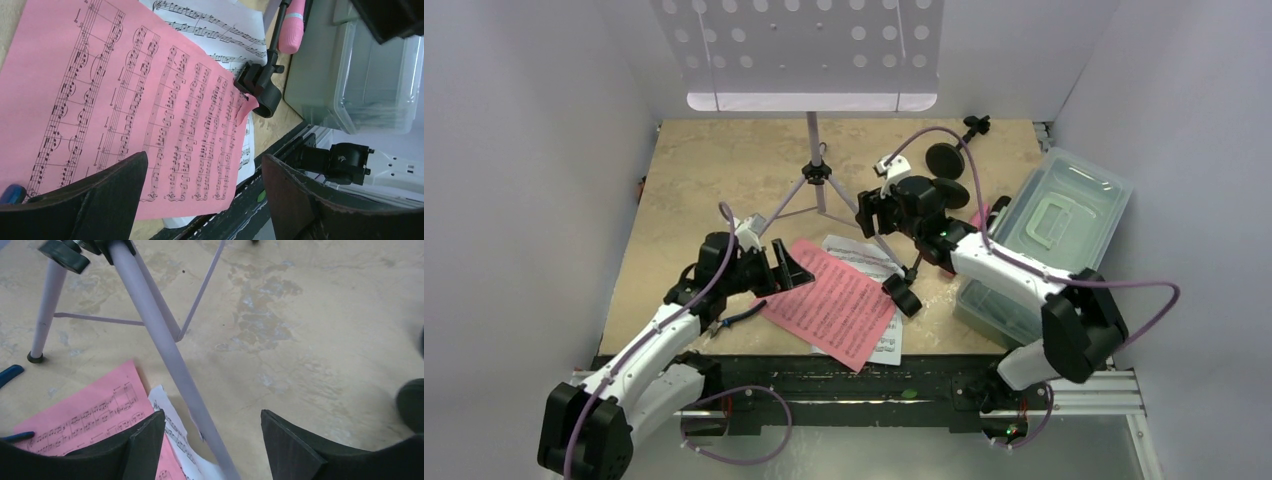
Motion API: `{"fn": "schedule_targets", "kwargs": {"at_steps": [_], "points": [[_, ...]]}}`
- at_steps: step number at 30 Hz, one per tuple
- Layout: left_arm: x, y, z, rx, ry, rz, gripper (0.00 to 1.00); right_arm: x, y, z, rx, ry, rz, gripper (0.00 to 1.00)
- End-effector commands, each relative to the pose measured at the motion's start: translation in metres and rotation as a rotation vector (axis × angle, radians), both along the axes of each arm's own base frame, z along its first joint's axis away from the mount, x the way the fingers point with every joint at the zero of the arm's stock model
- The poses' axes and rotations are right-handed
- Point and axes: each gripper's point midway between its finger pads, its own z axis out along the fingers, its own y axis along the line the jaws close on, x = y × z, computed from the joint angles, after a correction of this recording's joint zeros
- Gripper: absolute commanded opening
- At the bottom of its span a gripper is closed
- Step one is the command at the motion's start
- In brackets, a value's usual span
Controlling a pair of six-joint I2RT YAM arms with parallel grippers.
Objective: Set up the instrument practice props
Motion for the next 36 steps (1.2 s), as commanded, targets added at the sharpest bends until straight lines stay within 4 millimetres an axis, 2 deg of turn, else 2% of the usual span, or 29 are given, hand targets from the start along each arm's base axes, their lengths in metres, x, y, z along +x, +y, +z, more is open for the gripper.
{"fn": "schedule_targets", "kwargs": {"at_steps": [1,2,4,7,10,13,18,22,25,32,36], "points": [[0.01,0.005,0.003,0.002,0.002,0.095,0.82,-0.018,-0.033,0.044,-0.02,-0.062,-0.082,0.77],[0.011,0.008,-0.002,0.029,0.027,0.116,0.82,-0.024,-0.036,0.044,-0.027,-0.049,-0.084,0.78],[0.012,0.016,-0.015,0.089,0.085,0.153,0.81,-0.04,-0.029,0.048,-0.012,-0.036,-0.048,0.78],[0.013,0.028,-0.031,0.189,0.146,0.206,0.84,-0.08,0.009,0.044,0.03,0.002,0.101,0.78],[0.016,0.033,-0.038,0.279,0.132,0.214,0.85,-0.12,0.044,0.026,0.124,0.114,0.268,0.72],[0.025,0.036,-0.043,0.36,0.099,0.242,0.85,-0.144,0.061,0.002,0.22,0.208,0.344,0.62],[0.044,0.048,-0.051,0.522,0.046,0.273,0.88,-0.158,0.06,-0.046,0.2,0.316,0.344,0.59],[0.054,0.049,-0.067,0.589,0.062,0.255,0.9,-0.165,0.056,-0.073,0.164,0.356,0.337,0.59],[0.062,0.046,-0.075,0.61,0.066,0.249,0.9,-0.171,0.052,-0.087,0.148,0.371,0.329,0.58],[0.074,0.052,-0.07,0.643,-0.01,0.263,0.92,-0.174,0.033,-0.122,0.105,0.402,0.247,0.55],[0.074,0.05,-0.079,0.655,0.009,0.238,0.94,-0.177,0.029,-0.13,0.104,0.42,0.232,0.54]]}}
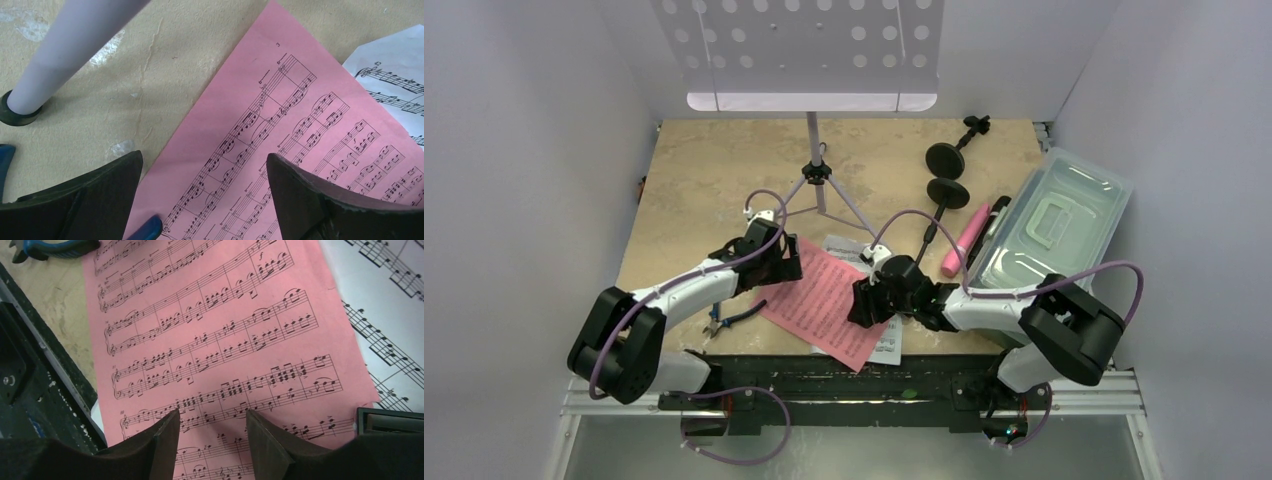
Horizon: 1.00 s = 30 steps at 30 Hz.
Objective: Set up the instrument practice props
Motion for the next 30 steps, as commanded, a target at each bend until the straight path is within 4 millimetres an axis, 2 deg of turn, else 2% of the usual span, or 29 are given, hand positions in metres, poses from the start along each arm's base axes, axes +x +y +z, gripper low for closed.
{"fn": "schedule_targets", "kwargs": {"at_steps": [1,4,7,9,11,14,18,21,24,30], "points": [[0.017,-0.007,0.007,0.009,-0.05,-0.028,0.94,0.005,0.001,0.001,0.033,-0.019,-0.044,0.55],[0.012,-0.017,-0.008,-0.021,0.004,-0.064,0.94,0.004,0.001,-0.001,0.041,-0.016,-0.04,0.55],[-0.002,-0.039,-0.019,-0.12,0.065,-0.148,0.89,0.003,0.002,-0.004,0.039,-0.003,-0.037,0.55],[-0.012,-0.054,-0.019,-0.198,0.108,-0.204,0.86,0.003,0.004,-0.005,0.047,-0.003,-0.039,0.55],[-0.02,-0.068,-0.011,-0.28,0.121,-0.25,0.84,0.003,0.005,-0.005,0.051,0.002,-0.038,0.55],[-0.025,-0.086,0.012,-0.397,0.099,-0.3,0.82,0.002,0.007,-0.002,0.07,0.003,-0.036,0.54],[-0.021,-0.097,0.048,-0.469,0.051,-0.329,0.78,0.004,0.009,0.001,0.075,-0.005,-0.031,0.54],[-0.022,-0.096,0.065,-0.476,0.039,-0.319,0.73,0.004,0.01,0.005,0.079,-0.018,-0.024,0.55],[-0.026,-0.087,0.078,-0.451,0.023,-0.287,0.71,0.004,0.014,0.011,0.09,-0.043,0.014,0.59],[-0.041,-0.056,0.07,-0.379,0.024,-0.153,0.68,0.001,0.03,0.027,0.137,-0.059,0.1,0.68]]}}
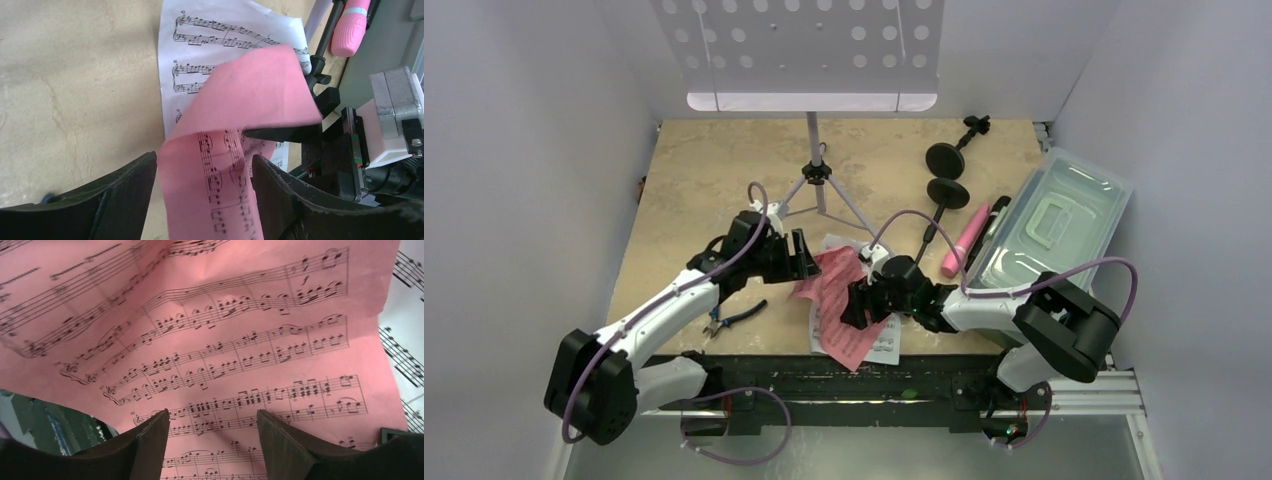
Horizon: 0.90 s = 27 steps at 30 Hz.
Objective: Set up the instrument practice props
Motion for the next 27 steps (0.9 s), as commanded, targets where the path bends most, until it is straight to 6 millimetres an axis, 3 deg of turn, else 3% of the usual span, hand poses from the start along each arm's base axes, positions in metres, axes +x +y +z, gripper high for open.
{"fn": "schedule_targets", "kwargs": {"at_steps": [1,8,16,20,23,25,27], "points": [[-0.013,0.02,-0.007,0.038,0.039,0.111,0.68,0.001,0.021,0.026,0.073,-0.045,0.086,0.69],[-0.019,0.043,-0.002,0.025,0.0,0.258,0.66,0.0,0.032,0.041,0.098,-0.071,0.114,0.75],[-0.012,0.047,0.002,0.025,-0.063,0.281,0.38,-0.005,0.04,0.04,0.096,-0.065,0.122,0.75],[-0.008,0.058,0.002,0.106,-0.085,0.285,0.17,-0.002,0.035,0.047,0.088,-0.084,0.09,0.75],[-0.006,0.069,0.013,0.16,-0.129,0.289,0.0,0.0,0.033,0.068,0.118,-0.121,0.075,0.76],[-0.003,0.072,0.029,0.185,-0.176,0.27,0.0,-0.002,0.035,0.089,0.182,-0.132,0.07,0.77],[0.0,0.063,0.057,0.15,-0.274,0.183,0.0,0.002,0.034,0.112,0.222,-0.164,0.046,0.8]]}}
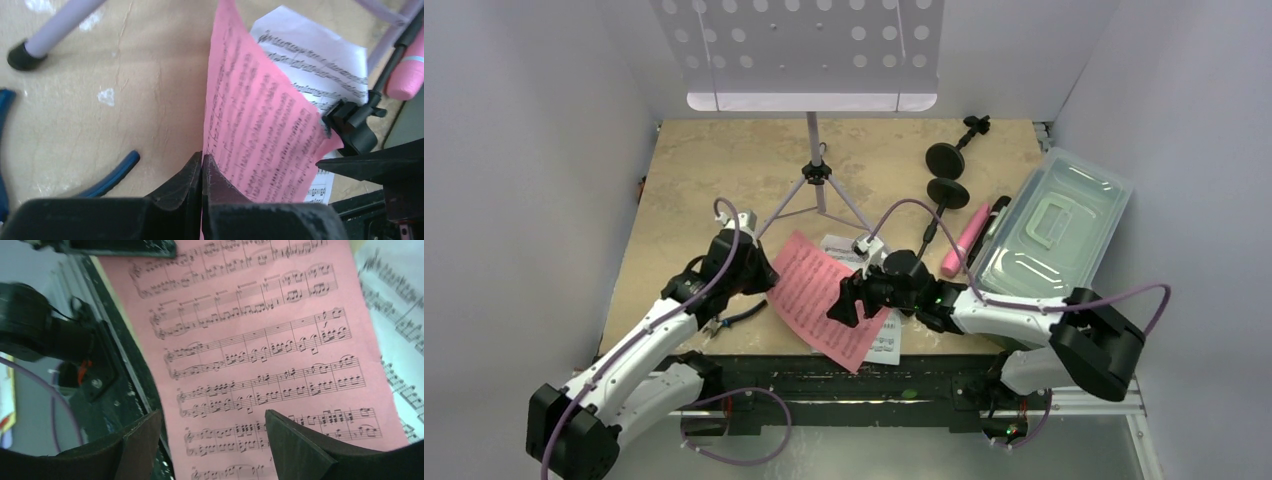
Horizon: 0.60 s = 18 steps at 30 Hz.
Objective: Set up the instrument practice props
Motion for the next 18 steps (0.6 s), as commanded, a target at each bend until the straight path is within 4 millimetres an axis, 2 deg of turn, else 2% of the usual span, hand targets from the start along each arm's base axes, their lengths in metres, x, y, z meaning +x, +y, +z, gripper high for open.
{"fn": "schedule_targets", "kwargs": {"at_steps": [1,5,8,14,18], "points": [[0.016,-0.011,0.078,0.003,-0.258,-0.154,0.0,0.013,0.008,0.071,0.149,-0.103,-0.046,0.8],[0.001,-0.037,0.155,-0.099,-0.485,-0.373,0.0,0.02,0.001,0.113,0.19,-0.164,-0.07,0.84],[-0.02,-0.055,0.193,-0.155,-0.625,-0.557,0.0,0.021,-0.007,0.147,0.239,-0.218,-0.072,0.87],[-0.048,-0.067,0.245,-0.173,-0.796,-0.769,0.0,0.023,-0.028,0.202,0.278,-0.343,-0.085,0.92],[-0.068,-0.078,0.27,-0.262,-0.866,-0.87,0.0,0.02,-0.04,0.223,0.298,-0.383,-0.103,0.95]]}}
